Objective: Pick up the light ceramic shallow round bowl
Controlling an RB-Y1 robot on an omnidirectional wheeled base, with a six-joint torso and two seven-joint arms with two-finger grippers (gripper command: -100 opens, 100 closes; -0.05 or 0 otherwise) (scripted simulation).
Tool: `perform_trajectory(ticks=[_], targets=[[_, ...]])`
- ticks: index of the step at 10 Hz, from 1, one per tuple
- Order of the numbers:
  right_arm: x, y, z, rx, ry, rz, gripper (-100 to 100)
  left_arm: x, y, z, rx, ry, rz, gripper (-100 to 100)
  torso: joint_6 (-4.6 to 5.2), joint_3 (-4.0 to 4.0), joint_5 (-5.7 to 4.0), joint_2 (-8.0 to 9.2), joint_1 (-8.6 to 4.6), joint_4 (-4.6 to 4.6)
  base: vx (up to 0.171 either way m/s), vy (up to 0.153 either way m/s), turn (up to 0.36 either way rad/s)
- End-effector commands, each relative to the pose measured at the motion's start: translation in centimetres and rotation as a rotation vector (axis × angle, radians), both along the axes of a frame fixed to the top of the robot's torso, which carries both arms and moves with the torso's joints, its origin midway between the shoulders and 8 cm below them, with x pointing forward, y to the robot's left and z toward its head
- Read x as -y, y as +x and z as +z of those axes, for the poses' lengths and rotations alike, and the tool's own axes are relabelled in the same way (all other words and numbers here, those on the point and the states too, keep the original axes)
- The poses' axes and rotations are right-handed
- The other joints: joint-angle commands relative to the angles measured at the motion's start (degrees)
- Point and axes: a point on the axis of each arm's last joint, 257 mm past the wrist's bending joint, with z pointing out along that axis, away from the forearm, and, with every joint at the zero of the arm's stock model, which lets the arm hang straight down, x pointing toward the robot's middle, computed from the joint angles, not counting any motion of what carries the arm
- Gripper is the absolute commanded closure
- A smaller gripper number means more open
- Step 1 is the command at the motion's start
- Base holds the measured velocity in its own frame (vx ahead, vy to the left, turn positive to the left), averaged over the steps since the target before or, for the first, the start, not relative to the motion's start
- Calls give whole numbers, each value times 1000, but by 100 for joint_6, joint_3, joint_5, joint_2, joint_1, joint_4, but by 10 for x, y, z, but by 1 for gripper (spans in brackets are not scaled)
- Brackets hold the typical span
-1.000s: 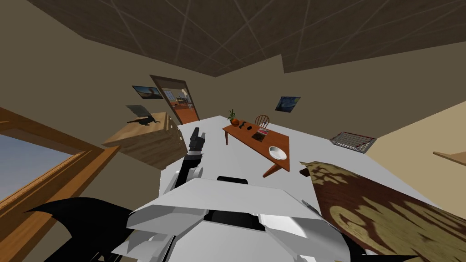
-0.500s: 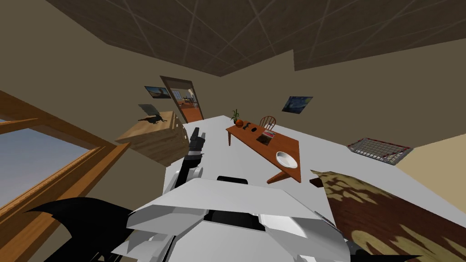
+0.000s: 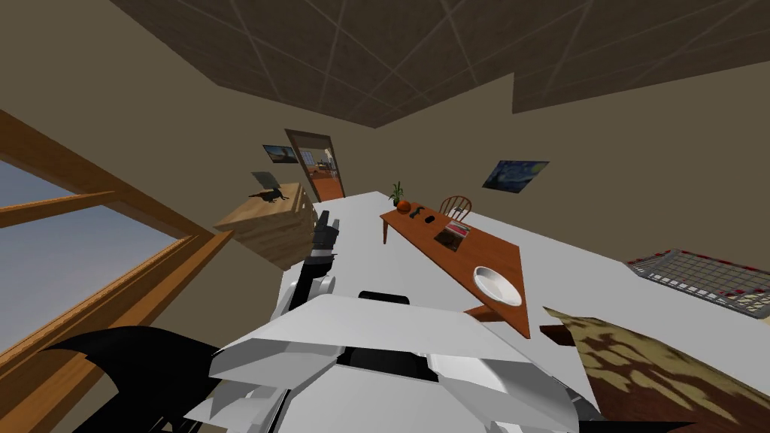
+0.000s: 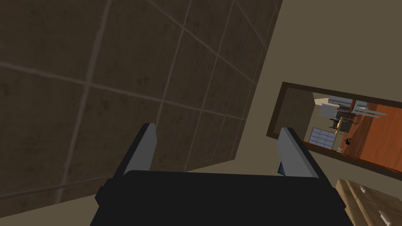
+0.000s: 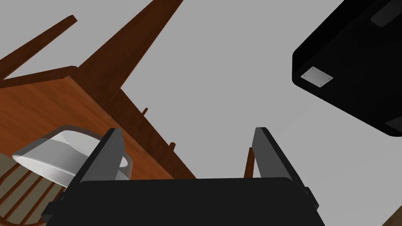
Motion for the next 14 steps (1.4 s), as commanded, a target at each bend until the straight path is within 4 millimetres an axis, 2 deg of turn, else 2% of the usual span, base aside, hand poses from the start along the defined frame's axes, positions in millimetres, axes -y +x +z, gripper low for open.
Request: perform_trajectory(ticks=[1, 2, 3, 4, 5, 6, 7, 8, 10, 12, 14], targets=[[19, -20, 7, -40, -38, -1, -100, 0, 0, 0, 0, 0, 0, 0, 0, 0, 0, 0, 0, 0, 208, -2, 304], [24, -28, 8, -54, -47, -14, -100, 0, 0, 0, 0, 0, 0, 0, -2, -12, -1, -21, -6, -4, 188, 11, 115], [24, -28, 8, -54, -47, -14, -100, 0, 0, 0, 0, 0, 0, 0, 6, -12, -1, -18, 3, -5, 80, 26, -36], [35, -42, 12, -79, -69, -20, -100, 0, 0, 0, 0, 0, 0, 0, 9, 5, 1, 12, 10, 1, 96, 34, 178], [36, -44, 13, -82, -71, -23, -100, 0, 0, 0, 0, 0, 0, 0, 3, 8, 2, 14, 13, 3, 99, 14, 119], [46, -59, 17, -107, -91, -32, -100, 0, 0, 0, 0, 0, 0, 0, 6, 8, 1, 16, 7, 3, 124, -14, 160], [46, -59, 17, -107, -91, -32, -100, 0, 0, 0, 0, 0, 0, 0, 3, 5, 0, 9, -2, 2, 116, -7, 100], [53, -70, 20, -127, -105, -37, -100, 0, 0, 0, 0, 0, 0, 0, 6, 5, -2, 10, 0, 1, 160, -2, 195], [54, -72, 21, -130, -107, -39, -100, 0, 0, 0, 0, 0, 0, 0, 7, 0, 0, 3, 5, -1, 93, 7, 26], [64, -94, 26, -165, -128, -52, -100, 0, 0, 0, 0, 0, 0, 0, 4, 13, 1, 23, 10, 5, 120, 2, 194], [67, -114, 27, -198, -136, -62, -100, 0, 0, 0, 0, 0, 0, 0, 4, -10, -3, -17, -4, -4, 241, -33, 219]])
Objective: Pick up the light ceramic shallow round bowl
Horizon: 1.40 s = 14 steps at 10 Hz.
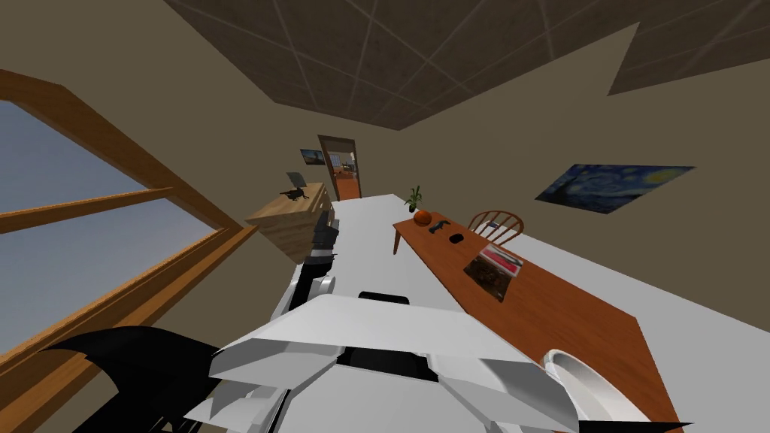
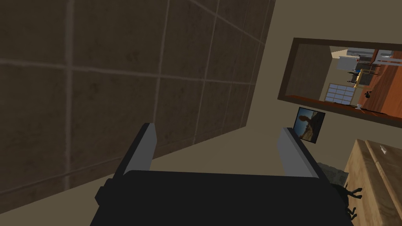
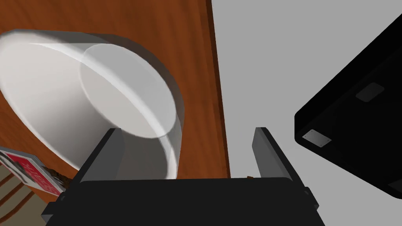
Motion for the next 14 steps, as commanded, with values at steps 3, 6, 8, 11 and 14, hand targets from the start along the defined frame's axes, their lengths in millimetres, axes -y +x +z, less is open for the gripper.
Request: perform_trajectory(ticks=[3, 6, 8, 11, 14], targets=[[-3, -8, -2, -13, 3, -1, 0, 0, 0, 0, 0, 0, 0, 0, 9, 14, 3, 31, 13, 3, 151, -22, 87], [-15, -2, -18, -6, 8, -8, -100, 0, 0, 0, 0, 0, 0, 0, 11, 63, -2, 112, -5, 23, -32, -59, 57], [-15, -2, -18, -6, 5, -11, 100, 0, 0, 0, 0, 0, 0, 0, 13, 59, 4, 105, 18, 22, -3, -2, -6], [-15, -1, -19, -4, 7, -12, 100, 0, 0, 0, 0, 0, 0, 0, 10, 54, 9, 98, 25, 18, 0, 0, 0], [-19, 0, -27, -5, 5, -18, 100, 0, 0, 0, 0, 0, 0, 0, 7, 57, 0, 103, 20, 20, -16, -16, 10]])
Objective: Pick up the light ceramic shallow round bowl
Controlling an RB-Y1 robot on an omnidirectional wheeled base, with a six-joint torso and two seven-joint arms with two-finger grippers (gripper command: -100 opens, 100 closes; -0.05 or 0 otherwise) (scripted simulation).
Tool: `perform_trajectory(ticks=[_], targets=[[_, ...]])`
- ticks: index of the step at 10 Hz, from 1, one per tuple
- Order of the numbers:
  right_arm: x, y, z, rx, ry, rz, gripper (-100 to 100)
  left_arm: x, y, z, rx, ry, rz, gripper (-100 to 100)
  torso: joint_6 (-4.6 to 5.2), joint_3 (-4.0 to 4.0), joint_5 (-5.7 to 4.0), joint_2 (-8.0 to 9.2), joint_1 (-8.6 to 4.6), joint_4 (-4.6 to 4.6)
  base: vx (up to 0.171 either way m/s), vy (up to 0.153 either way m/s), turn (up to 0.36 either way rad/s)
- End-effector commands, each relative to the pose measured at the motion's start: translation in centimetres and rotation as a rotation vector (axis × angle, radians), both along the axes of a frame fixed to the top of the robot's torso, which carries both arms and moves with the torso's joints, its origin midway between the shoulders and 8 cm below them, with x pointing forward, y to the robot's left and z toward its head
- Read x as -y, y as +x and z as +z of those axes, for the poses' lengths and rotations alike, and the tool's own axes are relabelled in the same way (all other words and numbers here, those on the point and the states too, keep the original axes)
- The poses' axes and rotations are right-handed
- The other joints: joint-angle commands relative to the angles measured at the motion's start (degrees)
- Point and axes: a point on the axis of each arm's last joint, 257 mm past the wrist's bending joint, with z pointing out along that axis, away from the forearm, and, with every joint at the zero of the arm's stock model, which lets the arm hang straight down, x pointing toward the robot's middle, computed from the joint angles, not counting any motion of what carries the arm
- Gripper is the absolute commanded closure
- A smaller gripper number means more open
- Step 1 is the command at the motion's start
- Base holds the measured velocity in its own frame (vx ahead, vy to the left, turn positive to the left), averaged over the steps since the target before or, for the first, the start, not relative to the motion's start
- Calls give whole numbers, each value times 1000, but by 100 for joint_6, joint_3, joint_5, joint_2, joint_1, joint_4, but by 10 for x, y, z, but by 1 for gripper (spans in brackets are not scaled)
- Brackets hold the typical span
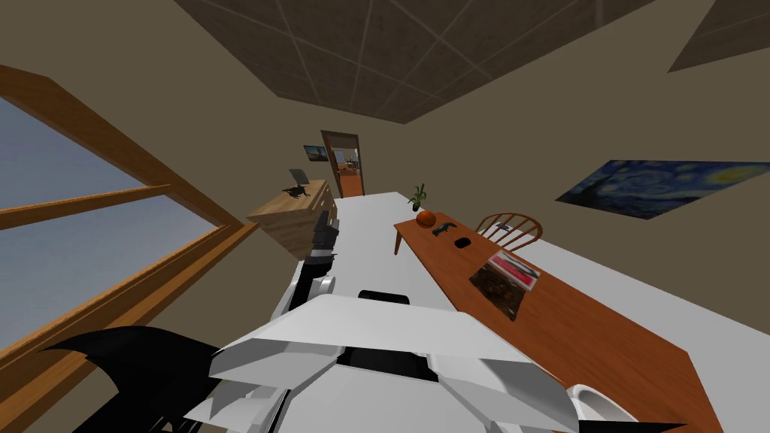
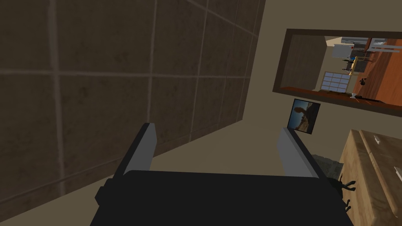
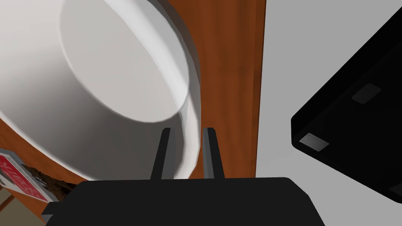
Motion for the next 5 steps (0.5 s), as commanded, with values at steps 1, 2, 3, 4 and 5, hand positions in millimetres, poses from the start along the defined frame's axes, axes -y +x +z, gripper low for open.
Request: perform_trajectory(ticks=[1, 2, 3, 4, 5], targets=[[7, -4, 11, -5, -1, 9, 100, 0, 0, 0, 0, 0, 0, 0, 0, 0, 0, 0, 0, 0, 14, 34, -52], [12, -6, 18, -7, -1, 15, 100, 0, 0, 0, 0, 0, 0, 0, 6, -5, 7, -7, 14, -4, 50, 77, -96], [12, -6, 18, -7, -1, 15, 100, 0, 0, 0, 0, 0, 0, 0, 5, -11, 13, -18, 36, -7, 47, 68, -34], [12, -6, 17, -7, -2, 9, 100, 0, 0, 0, 0, 0, 0, 0, -2, -15, 13, -24, 37, -7, 17, 27, -4], [12, -6, 17, -7, 0, 11, 0, 0, 0, 0, 0, 0, 0, 0, -2, -13, 14, -19, 27, -7, 3, 6, 0]])
